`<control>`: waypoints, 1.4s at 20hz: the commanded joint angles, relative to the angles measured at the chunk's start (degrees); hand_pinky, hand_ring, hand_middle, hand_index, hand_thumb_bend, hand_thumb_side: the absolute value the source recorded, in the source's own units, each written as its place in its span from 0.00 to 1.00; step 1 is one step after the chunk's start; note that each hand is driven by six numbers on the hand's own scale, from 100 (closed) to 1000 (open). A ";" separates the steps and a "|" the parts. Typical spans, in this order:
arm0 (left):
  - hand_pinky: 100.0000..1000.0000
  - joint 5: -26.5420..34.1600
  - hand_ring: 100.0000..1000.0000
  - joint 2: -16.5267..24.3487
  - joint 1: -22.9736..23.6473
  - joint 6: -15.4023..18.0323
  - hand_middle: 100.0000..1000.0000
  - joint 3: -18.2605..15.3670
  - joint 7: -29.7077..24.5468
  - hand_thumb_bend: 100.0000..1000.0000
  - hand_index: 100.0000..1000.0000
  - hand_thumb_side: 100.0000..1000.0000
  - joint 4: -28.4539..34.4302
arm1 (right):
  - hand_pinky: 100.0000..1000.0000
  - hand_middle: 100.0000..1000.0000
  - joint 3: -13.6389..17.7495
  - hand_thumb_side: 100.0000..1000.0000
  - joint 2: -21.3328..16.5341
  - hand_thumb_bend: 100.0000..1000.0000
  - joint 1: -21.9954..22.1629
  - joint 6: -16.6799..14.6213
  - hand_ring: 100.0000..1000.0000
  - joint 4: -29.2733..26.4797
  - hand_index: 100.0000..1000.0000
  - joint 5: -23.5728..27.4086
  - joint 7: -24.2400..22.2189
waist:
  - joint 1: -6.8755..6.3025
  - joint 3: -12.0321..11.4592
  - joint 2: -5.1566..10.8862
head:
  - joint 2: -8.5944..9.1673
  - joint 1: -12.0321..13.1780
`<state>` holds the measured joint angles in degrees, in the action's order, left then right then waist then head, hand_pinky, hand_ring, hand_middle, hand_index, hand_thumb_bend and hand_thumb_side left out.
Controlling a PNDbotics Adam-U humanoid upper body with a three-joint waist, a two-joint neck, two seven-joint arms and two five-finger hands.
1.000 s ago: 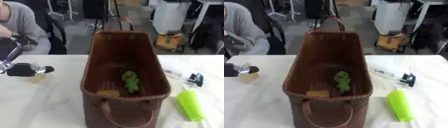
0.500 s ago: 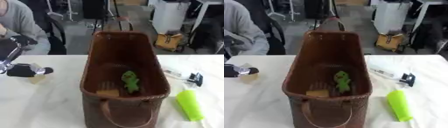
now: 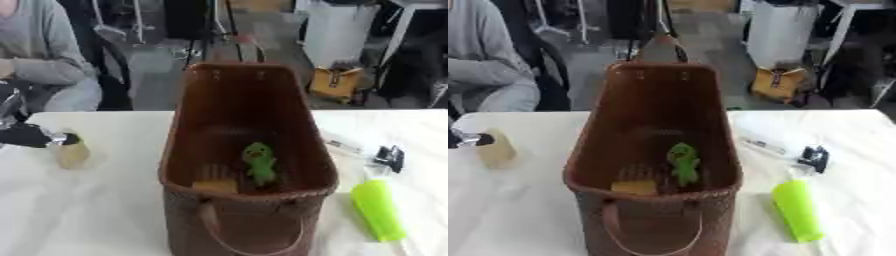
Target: Pick up objects on the table and place them in the box.
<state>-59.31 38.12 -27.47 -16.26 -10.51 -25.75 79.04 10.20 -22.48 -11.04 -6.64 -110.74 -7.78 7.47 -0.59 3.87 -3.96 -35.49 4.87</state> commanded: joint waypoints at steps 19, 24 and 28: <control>0.65 9.77 0.71 1.73 -13.25 -0.94 0.72 2.62 19.11 1.00 0.85 0.50 -35.95 | 0.49 0.68 -0.15 0.59 -1.77 0.29 -0.34 -0.34 0.57 -0.16 0.78 0.09 -0.77 | 0.15 1.22 0.39 | 0.50 0.14; 0.66 13.83 0.71 1.15 -14.54 2.92 0.70 4.20 20.08 1.00 0.84 0.52 -40.23 | 0.49 0.68 -0.26 0.59 -1.73 0.29 -0.53 -0.41 0.57 -0.16 0.78 0.17 -0.93 | 0.10 1.62 -0.04 | 0.85 0.27; 0.66 13.95 0.71 1.52 -15.39 3.64 0.70 4.70 20.63 1.00 0.84 0.52 -40.97 | 0.49 0.68 -0.34 0.59 -1.69 0.29 -0.71 -0.47 0.57 -0.16 0.78 0.21 -1.09 | 0.08 2.02 -0.39 | 1.39 0.44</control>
<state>-45.66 37.72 -41.31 -13.03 -5.98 -5.44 37.73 9.82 -22.49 -11.07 -7.01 -110.42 -7.75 6.58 -0.42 5.86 -4.92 -34.72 5.04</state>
